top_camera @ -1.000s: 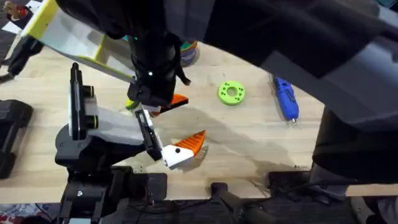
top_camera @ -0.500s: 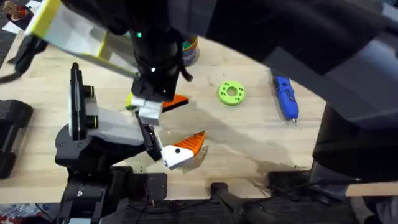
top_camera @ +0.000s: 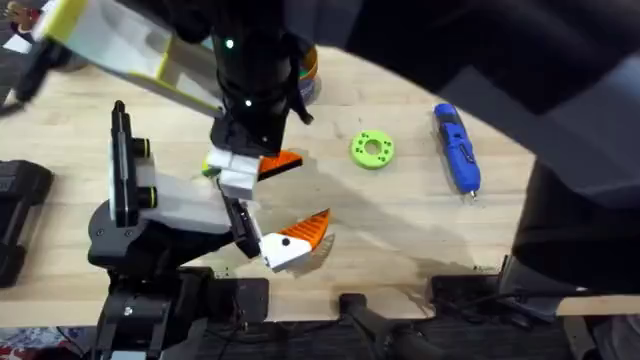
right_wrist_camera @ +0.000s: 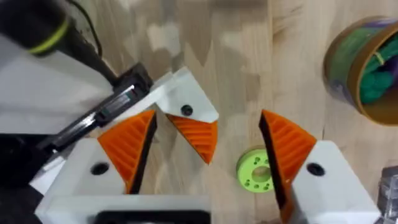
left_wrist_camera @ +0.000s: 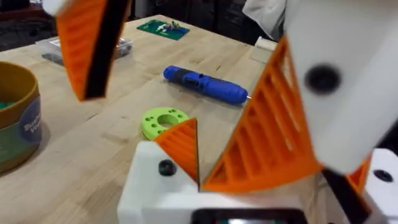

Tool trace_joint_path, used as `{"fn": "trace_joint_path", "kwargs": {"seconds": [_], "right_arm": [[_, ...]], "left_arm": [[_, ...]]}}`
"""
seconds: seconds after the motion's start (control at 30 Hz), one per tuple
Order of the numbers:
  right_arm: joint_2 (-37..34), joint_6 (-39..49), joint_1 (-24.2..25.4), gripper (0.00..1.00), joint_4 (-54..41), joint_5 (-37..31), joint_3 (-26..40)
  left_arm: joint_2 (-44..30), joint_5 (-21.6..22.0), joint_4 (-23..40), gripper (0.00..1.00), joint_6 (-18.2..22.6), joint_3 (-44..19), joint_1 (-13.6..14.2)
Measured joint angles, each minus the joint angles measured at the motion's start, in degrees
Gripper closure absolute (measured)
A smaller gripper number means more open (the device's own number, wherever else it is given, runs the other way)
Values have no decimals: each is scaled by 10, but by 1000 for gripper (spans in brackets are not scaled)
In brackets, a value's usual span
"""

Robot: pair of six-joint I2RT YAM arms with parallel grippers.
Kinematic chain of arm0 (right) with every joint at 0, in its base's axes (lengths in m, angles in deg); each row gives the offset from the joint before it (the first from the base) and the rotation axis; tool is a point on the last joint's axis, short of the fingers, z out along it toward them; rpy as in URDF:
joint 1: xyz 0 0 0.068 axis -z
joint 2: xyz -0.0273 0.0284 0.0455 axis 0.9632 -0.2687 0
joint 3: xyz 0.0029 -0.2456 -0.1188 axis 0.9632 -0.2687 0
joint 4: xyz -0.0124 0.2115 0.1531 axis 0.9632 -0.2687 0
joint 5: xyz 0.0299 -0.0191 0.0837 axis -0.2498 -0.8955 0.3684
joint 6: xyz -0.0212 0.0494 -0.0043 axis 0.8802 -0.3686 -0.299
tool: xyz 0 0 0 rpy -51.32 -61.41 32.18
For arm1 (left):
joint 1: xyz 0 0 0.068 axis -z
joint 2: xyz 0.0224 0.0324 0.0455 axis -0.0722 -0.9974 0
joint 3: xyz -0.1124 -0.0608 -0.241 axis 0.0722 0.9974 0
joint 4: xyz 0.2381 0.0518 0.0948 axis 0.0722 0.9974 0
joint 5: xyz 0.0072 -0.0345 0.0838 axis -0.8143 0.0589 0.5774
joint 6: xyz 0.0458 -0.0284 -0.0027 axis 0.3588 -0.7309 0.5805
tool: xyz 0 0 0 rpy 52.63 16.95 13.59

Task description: Pick up the gripper from the table and insert it into the empty holder that is missing its gripper. Then pick up a screw, insert it into the mounting hole, and use the screwdriver to tighten it. Finally, clean up the table by picking up the vegetable and placing it into the bucket.

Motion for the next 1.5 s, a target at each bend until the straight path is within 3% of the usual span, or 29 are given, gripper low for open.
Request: {"fn": "trace_joint_path", "kwargs": {"seconds": [0.37, 0.8, 0.9, 1.2, 1.5], "right_arm": [[80, -45, 66, 5, 15, 26, 0], [92, -48, 72, 4, 25, 42, -9], [107, -51, 72, 4, 52, 44, -55], [237, -77, 97, 4, 168, 51, -294], [340, -83, 140, 3, 181, 69, -372]], "left_arm": [[0, 0, 0, 14, 1, 0, 0], [0, 0, 0, 14, 2, 0, 0], [0, 0, 0, 14, 2, 0, 0], [0, 0, 0, 14, 2, 0, 0], [0, 0, 0, 13, 2, 0, 0]]}}
